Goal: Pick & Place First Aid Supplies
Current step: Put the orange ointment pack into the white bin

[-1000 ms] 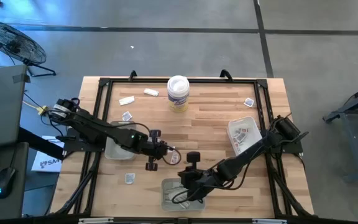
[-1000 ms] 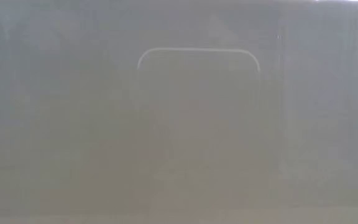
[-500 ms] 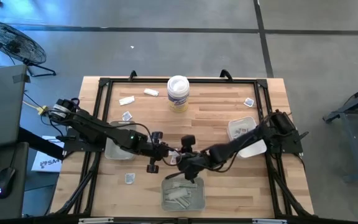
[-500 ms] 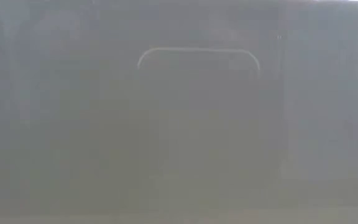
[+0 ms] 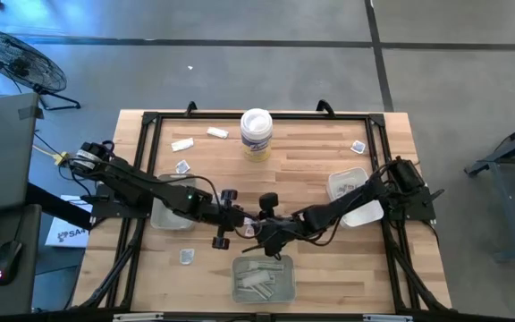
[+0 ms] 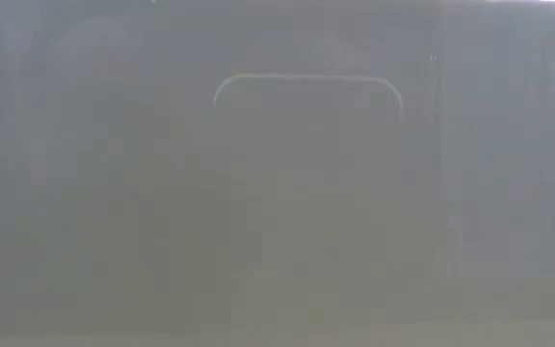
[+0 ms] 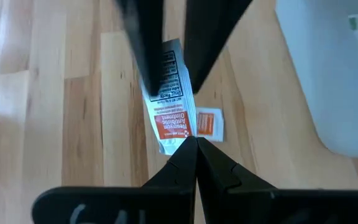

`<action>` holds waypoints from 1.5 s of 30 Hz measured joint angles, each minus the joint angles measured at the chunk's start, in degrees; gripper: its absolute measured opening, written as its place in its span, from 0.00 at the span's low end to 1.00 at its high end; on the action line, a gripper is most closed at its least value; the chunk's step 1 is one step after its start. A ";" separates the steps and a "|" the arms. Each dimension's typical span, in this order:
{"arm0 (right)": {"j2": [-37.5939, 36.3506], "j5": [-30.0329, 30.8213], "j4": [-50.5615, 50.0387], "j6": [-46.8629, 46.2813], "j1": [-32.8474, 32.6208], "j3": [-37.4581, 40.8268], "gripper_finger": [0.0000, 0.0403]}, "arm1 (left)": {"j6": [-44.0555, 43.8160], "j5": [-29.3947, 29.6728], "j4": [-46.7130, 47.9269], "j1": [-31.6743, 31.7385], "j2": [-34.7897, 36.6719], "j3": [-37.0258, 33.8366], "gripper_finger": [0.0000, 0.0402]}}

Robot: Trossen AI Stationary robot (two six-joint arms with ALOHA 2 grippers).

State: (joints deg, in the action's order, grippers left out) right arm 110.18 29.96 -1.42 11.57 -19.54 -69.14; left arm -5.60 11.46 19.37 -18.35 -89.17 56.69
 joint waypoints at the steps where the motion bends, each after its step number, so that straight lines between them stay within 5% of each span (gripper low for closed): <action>1: 0.02 -0.37 -0.12 -0.02 0.30 -0.02 0.24 | 0.63 -0.04 -0.41 0.00 0.00 0.00 0.00; 14: 0.02 -0.90 -0.31 -4.58 0.91 0.00 0.02 | 1.50 4.10 0.20 -0.02 0.10 0.00 0.03; 22: -4.13 -1.17 -3.96 -10.14 0.72 -0.04 0.01 | 1.06 9.98 6.32 -0.06 4.24 2.97 0.26; 27: -12.25 0.69 -18.56 -15.54 -0.41 -0.07 0.01 | -0.66 10.95 16.44 -0.04 6.97 6.78 0.40; 33: -23.34 4.60 -45.82 -31.78 -2.37 -0.13 0.00 | -7.85 14.14 25.20 -0.04 7.85 6.78 0.43; 40: -29.27 -1.21 -81.60 -58.85 -2.41 -0.07 0.00 | -14.81 14.90 23.58 -0.04 6.60 5.23 0.43; 45: -29.39 -8.95 -87.74 -62.18 -0.96 3.71 0.00 | -16.07 14.89 22.54 -0.04 6.62 5.14 0.43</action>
State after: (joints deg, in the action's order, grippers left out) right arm 80.78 21.00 -89.16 -50.60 -20.51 -65.44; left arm -21.66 26.36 41.90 -18.39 -82.54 61.82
